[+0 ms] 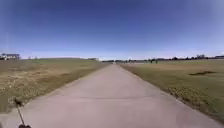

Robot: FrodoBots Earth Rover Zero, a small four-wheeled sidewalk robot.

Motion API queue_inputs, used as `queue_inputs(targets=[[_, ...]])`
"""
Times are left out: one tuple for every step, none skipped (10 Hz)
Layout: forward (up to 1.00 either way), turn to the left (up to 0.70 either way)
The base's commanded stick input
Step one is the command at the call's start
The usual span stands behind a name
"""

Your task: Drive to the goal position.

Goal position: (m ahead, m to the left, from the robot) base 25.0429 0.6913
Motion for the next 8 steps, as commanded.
queue_inputs(targets=[[1.0,0.0],[1.0,0.0],[1.0,0.0],[1.0,0.0],[1.0,0.0],[1.0,0.0],[1.0,0.0],[1.0,0.0]])
